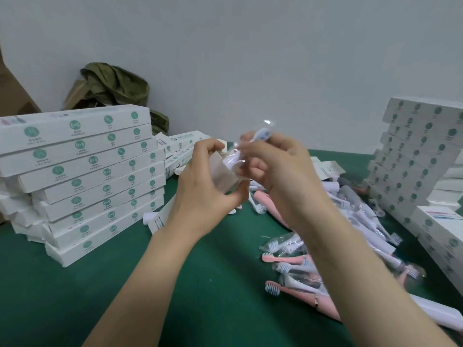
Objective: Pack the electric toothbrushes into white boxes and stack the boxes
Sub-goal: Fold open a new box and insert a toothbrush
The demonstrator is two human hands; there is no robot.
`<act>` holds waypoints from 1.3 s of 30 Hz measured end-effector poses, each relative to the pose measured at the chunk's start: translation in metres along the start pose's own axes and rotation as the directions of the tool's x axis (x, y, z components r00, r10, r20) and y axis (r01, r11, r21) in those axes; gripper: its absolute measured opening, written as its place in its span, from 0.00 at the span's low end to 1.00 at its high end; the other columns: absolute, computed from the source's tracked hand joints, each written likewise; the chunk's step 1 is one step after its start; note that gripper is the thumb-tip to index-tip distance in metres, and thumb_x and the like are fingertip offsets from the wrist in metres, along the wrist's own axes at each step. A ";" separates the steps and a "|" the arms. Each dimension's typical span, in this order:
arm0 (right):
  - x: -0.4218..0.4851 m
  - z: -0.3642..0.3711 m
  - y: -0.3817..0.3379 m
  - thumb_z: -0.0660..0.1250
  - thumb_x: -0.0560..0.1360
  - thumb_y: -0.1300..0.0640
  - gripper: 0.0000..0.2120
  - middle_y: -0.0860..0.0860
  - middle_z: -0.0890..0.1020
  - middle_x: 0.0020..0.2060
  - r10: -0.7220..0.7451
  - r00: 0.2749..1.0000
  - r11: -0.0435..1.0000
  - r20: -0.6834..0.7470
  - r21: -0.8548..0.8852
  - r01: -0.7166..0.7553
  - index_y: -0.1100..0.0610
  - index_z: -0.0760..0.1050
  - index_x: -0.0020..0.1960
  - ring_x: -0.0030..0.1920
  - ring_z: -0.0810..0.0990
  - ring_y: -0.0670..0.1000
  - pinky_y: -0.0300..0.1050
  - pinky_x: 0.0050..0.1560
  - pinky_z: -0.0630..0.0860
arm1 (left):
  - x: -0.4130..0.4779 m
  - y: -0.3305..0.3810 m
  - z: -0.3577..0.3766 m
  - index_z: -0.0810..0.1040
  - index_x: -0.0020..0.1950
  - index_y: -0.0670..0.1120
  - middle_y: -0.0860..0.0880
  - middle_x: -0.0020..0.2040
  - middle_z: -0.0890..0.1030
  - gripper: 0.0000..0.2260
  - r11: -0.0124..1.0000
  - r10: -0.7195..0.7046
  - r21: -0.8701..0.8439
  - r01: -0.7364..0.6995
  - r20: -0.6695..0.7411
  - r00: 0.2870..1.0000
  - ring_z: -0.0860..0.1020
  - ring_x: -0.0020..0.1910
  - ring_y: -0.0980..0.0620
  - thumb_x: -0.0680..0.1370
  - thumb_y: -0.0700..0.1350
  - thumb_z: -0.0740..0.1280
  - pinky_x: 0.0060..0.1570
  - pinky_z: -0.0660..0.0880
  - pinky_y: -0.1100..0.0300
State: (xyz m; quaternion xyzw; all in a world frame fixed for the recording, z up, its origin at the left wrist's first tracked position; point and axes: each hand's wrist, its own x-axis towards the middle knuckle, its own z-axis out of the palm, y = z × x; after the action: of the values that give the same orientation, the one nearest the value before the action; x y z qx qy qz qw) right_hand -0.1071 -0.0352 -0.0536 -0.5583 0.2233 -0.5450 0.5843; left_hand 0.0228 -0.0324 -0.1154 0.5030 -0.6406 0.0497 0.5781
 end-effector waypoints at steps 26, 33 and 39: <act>0.005 -0.016 0.011 0.68 0.74 0.60 0.08 0.48 0.83 0.38 -0.324 0.946 0.697 -0.013 -0.679 0.229 0.51 0.72 0.50 0.39 0.81 0.45 0.39 0.42 0.76 | -0.002 0.006 0.007 0.63 0.56 0.57 0.61 0.49 0.72 0.26 1.000 0.013 0.012 -0.013 0.000 1.000 0.70 0.48 0.61 0.64 0.53 0.72 0.46 0.64 0.78; 0.008 -0.019 0.022 0.60 0.73 0.68 0.16 0.48 0.73 0.48 -0.292 0.923 0.376 0.248 -0.858 0.350 0.54 0.82 0.49 0.54 0.70 0.49 0.37 0.45 0.64 | -0.002 0.009 0.006 0.63 0.57 0.57 0.64 0.50 0.72 0.28 0.999 -0.019 -0.048 0.018 -0.019 1.000 0.71 0.48 0.61 0.63 0.53 0.75 0.45 0.66 0.77; 0.011 -0.024 0.016 0.64 0.75 0.59 0.08 0.50 0.81 0.41 -0.280 0.956 0.710 -0.087 -0.690 0.145 0.57 0.77 0.54 0.41 0.78 0.49 0.44 0.45 0.74 | 0.001 0.010 -0.003 0.63 0.56 0.68 0.63 0.55 0.74 0.31 0.984 -0.052 -0.172 0.053 0.011 0.999 0.74 0.54 0.65 0.59 0.59 0.76 0.48 0.70 0.73</act>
State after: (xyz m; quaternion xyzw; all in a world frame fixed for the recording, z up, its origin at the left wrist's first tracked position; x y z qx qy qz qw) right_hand -0.1182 -0.0577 -0.0707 -0.7010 0.3930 -0.5396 0.2509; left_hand 0.0180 -0.0261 -0.1088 0.4680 -0.6308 -0.0227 0.6185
